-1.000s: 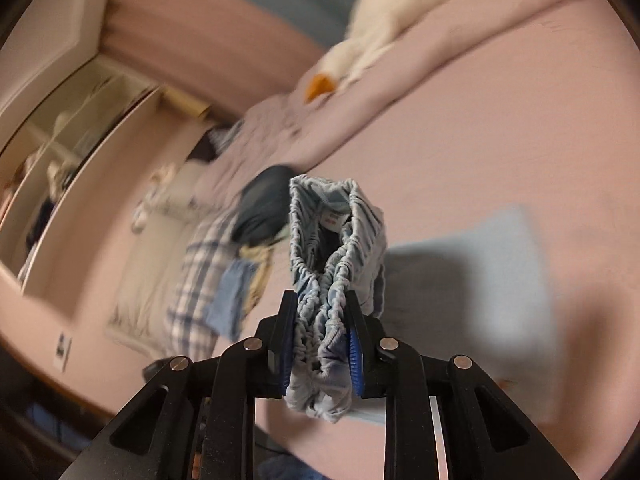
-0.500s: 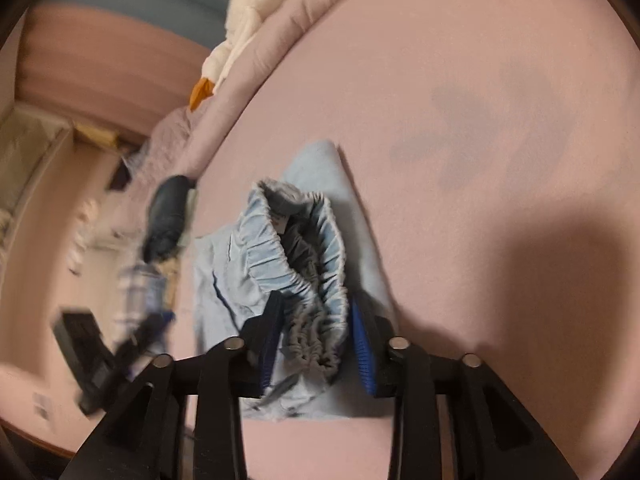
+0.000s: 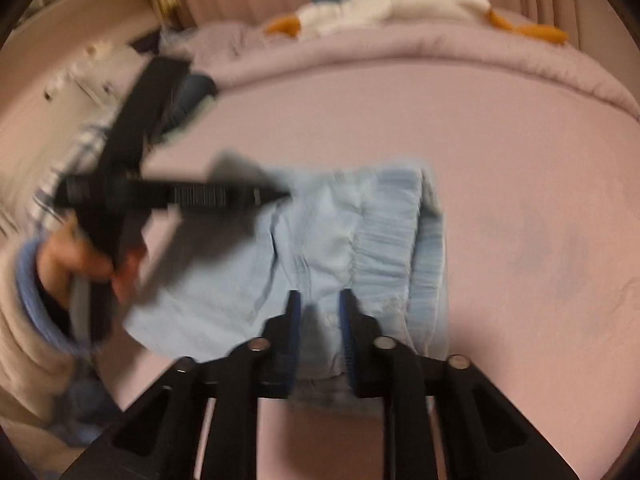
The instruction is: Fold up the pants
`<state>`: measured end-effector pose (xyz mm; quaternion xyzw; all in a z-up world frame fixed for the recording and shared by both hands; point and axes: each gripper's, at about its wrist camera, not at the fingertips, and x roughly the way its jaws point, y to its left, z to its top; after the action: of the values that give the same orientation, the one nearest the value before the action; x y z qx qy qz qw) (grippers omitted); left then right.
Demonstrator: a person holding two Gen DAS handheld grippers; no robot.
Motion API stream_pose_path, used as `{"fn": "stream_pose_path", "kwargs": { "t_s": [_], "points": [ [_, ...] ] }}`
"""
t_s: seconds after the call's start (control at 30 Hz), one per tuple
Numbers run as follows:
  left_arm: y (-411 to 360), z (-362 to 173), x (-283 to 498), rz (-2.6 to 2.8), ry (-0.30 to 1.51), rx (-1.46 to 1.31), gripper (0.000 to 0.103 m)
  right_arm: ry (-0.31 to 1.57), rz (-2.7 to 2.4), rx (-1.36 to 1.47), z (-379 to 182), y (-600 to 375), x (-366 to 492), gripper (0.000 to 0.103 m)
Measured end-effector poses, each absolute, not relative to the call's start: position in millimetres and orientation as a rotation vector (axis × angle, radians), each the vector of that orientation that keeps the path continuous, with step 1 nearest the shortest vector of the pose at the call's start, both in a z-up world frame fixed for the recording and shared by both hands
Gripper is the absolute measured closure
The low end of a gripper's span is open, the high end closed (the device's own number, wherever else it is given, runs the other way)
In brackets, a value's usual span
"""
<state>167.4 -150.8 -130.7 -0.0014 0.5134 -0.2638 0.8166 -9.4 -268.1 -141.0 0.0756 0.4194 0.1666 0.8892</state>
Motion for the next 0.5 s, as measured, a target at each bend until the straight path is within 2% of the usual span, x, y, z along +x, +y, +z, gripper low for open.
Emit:
{"fn": "stream_pose_path", "kwargs": {
  "t_s": [0.03,0.23,0.3,0.37,0.43,0.5],
  "points": [
    [-151,-130,171,-0.559,1.087,-0.014,0.088,0.857,0.346,0.136,-146,-269,-12,0.096],
    [-144,-130,191,-0.548,1.111,-0.143,0.093,0.913,0.408,0.204,-142,-282,-7,0.096],
    [-134,-118,188,-0.549,1.071,-0.183,0.093,0.872,0.440,0.208,-129,-281,-9,0.096],
    [-124,-107,179,-0.548,1.037,-0.210,0.086,0.814,0.451,0.220,-118,-285,-9,0.096],
    [-112,-99,167,-0.533,1.008,-0.209,0.069,0.773,0.430,0.223,-111,-287,-2,0.095],
    [-101,-95,151,-0.532,0.995,-0.201,0.069,0.758,0.372,0.224,-111,-292,15,0.095]
  ]
}}
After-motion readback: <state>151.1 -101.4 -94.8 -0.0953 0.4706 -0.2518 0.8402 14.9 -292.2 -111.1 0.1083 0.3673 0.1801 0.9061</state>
